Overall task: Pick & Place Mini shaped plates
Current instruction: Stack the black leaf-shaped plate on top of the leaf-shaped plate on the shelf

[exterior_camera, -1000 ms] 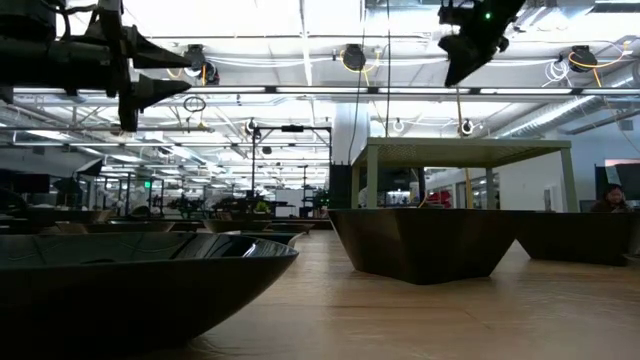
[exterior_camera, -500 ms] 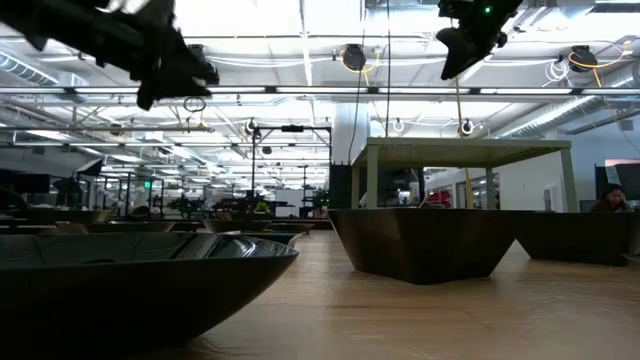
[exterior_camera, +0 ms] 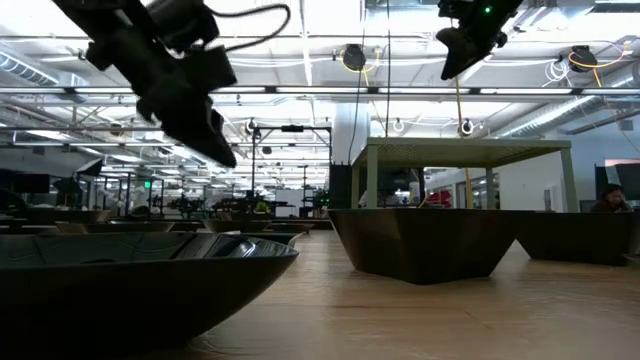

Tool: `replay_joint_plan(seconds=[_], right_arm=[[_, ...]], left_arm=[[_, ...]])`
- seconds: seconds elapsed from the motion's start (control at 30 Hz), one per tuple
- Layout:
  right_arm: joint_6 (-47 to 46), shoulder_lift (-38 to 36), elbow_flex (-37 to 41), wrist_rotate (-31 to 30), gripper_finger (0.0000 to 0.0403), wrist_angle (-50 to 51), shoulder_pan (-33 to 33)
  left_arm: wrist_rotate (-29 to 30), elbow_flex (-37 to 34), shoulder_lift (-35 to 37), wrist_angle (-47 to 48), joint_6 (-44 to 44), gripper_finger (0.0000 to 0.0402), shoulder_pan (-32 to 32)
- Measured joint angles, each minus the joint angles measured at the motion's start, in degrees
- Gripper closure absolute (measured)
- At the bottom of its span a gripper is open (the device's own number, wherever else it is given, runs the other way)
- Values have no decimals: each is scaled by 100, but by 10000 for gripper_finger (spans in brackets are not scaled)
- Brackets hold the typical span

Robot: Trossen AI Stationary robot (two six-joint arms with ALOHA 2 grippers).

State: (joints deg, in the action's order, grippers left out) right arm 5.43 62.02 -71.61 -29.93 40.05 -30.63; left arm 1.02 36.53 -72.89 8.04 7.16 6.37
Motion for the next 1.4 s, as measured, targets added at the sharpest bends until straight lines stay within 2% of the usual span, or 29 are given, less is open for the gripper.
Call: replay_joint_plan(seconds=[0.2, 0.4, 0.53, 0.67, 0.73, 0.8, 0.97, 1.2, 1.3, 1.4], right_arm=[[261, 0, 0, 0, 298, 0, 0], [321, 0, 0, 0, 298, 0, 0], [321, 0, 0, 0, 298, 0, 0], [321, 0, 0, -2, 298, 1, 0], [321, 0, 0, -2, 298, 2, 0], [321, 0, 0, -2, 298, 2, 0], [321, 0, 0, -1, 303, 2, 0], [321, 0, 0, 30, 317, 2, 0], [533, 0, 1, 644, 323, -5, -4], [890, 5, 2, 1941, 327, -206, -1]], left_arm=[[81, 2, -530, 237, 1019, 227, 0], [646, 4, -1067, 293, 2327, 227, 11], [1099, 4, -1467, 199, 2723, 227, 11], [1233, 31, -1712, 150, 2768, 230, -6], [1256, 28, -1750, 111, 2737, 245, -33], [1264, 14, -1744, 50, 2723, 277, -69], [1170, 2, -1697, -145, 2360, 385, -87], [1093, 105, -1476, -521, 1562, 394, -161], [874, 411, -1176, -596, 1570, 395, -190], [465, 752, -891, -836, 1761, 392, -189]])
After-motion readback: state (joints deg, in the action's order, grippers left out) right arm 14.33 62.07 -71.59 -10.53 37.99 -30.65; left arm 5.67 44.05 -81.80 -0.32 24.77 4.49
